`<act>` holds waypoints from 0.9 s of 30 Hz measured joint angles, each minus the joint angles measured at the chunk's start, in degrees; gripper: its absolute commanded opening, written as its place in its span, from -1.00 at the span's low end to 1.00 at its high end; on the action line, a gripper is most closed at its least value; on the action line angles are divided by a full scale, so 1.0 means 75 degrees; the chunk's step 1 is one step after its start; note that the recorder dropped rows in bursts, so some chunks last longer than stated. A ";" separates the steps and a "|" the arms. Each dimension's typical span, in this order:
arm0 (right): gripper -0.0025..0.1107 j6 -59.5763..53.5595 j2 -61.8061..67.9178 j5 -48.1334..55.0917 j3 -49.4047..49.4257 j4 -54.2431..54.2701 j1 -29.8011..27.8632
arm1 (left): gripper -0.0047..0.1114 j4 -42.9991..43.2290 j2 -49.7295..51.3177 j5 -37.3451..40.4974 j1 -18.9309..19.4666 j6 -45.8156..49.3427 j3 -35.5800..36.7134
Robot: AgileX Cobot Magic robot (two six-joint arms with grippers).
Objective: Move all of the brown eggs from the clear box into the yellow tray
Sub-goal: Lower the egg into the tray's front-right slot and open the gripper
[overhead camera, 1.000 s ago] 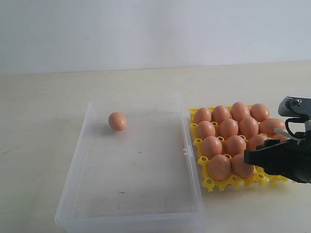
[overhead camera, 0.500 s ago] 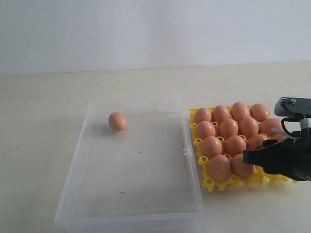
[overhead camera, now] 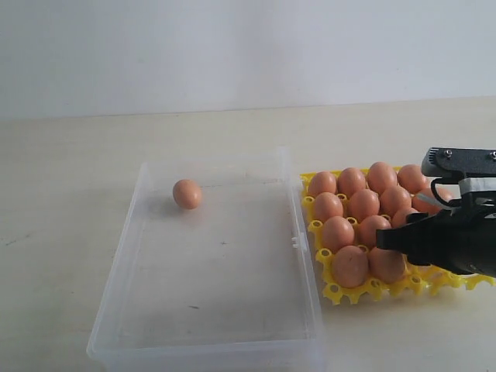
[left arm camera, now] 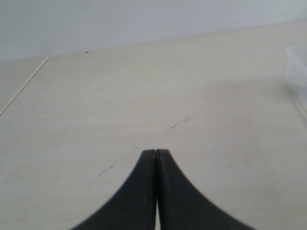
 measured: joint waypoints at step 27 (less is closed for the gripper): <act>-0.96 -0.0100 0.0007 0.0181 0.0221 0.0174 -0.0030 | -0.92 0.0000 0.0000 0.0000 0.0000 0.0000 0.0000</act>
